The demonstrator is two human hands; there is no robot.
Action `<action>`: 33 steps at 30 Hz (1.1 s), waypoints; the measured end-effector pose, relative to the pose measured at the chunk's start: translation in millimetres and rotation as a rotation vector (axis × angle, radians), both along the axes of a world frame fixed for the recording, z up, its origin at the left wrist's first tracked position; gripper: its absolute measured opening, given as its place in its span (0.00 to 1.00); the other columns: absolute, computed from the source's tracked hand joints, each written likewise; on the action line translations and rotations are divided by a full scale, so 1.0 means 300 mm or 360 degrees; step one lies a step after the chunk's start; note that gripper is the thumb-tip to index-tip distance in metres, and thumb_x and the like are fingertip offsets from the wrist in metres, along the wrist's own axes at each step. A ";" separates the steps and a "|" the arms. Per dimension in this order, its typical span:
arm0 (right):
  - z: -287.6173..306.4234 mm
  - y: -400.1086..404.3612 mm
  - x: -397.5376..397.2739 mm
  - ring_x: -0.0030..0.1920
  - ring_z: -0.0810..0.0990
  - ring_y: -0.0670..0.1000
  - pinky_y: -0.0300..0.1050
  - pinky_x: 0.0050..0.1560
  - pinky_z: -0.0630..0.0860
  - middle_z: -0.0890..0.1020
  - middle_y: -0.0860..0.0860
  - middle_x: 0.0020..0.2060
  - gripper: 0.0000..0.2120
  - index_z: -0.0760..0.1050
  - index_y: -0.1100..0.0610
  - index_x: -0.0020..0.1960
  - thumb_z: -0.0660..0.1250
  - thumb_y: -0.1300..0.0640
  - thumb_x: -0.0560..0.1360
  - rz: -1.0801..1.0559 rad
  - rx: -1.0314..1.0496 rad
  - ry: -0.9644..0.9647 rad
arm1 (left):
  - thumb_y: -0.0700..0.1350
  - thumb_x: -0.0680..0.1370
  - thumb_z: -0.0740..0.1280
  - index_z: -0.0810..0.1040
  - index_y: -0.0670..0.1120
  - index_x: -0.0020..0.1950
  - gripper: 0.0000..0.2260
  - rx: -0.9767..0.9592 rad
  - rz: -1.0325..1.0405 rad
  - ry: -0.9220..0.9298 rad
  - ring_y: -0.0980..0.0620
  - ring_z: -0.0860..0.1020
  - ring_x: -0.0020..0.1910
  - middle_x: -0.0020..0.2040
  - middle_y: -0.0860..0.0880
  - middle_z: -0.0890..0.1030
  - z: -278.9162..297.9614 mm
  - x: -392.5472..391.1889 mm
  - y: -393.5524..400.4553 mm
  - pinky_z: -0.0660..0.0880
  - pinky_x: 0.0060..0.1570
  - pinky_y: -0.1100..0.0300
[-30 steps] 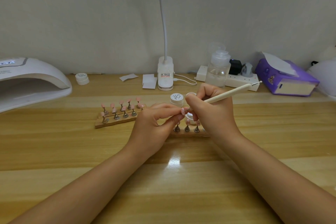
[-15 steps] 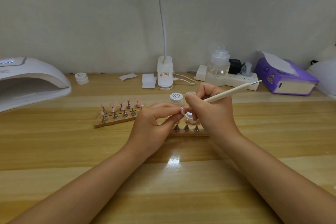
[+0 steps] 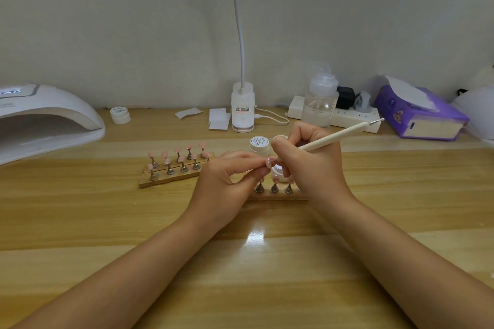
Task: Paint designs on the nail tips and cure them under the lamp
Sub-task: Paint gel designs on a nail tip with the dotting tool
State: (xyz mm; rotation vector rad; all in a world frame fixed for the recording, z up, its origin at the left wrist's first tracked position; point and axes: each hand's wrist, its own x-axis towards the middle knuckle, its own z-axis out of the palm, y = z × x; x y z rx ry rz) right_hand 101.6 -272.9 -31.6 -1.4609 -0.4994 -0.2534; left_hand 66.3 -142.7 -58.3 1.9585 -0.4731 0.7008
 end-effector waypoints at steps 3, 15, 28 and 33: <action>0.004 -0.001 -0.001 0.18 0.70 0.44 0.32 0.21 0.66 0.68 0.46 0.16 0.21 0.64 0.53 0.23 0.66 0.70 0.68 0.0003 0.0033 0.0035 | 0.37 0.72 0.69 0.79 0.49 0.53 0.12 0.0003 -0.0001 0.0010 0.57 0.79 0.42 0.41 0.54 0.82 0.001 0.000 -0.002 0.76 0.47 0.57; 0.021 -0.009 0.014 0.17 0.68 0.42 0.38 0.31 0.78 0.68 0.47 0.16 0.18 0.64 0.56 0.25 0.64 0.69 0.71 -0.0033 0.0273 0.0239 | 0.38 0.72 0.69 0.82 0.45 0.51 0.09 -0.0037 0.0014 0.0064 0.55 0.79 0.43 0.40 0.54 0.81 0.007 -0.004 -0.004 0.76 0.49 0.55; -0.040 -0.048 0.083 0.21 0.71 0.40 0.30 0.25 0.67 0.73 0.46 0.17 0.17 0.68 0.56 0.28 0.73 0.53 0.69 -0.0407 0.0006 0.0193 | 0.37 0.72 0.69 0.82 0.44 0.50 0.08 -0.0028 0.0045 0.0044 0.57 0.79 0.42 0.39 0.56 0.81 0.014 -0.009 -0.009 0.76 0.48 0.59; -0.067 -0.058 0.096 0.21 0.73 0.40 0.28 0.28 0.68 0.74 0.47 0.19 0.17 0.69 0.58 0.29 0.73 0.55 0.69 -0.0461 -0.0238 0.0139 | 0.38 0.72 0.68 0.81 0.45 0.51 0.09 -0.0004 0.0047 0.0037 0.58 0.79 0.41 0.39 0.56 0.81 0.018 -0.011 -0.009 0.75 0.47 0.62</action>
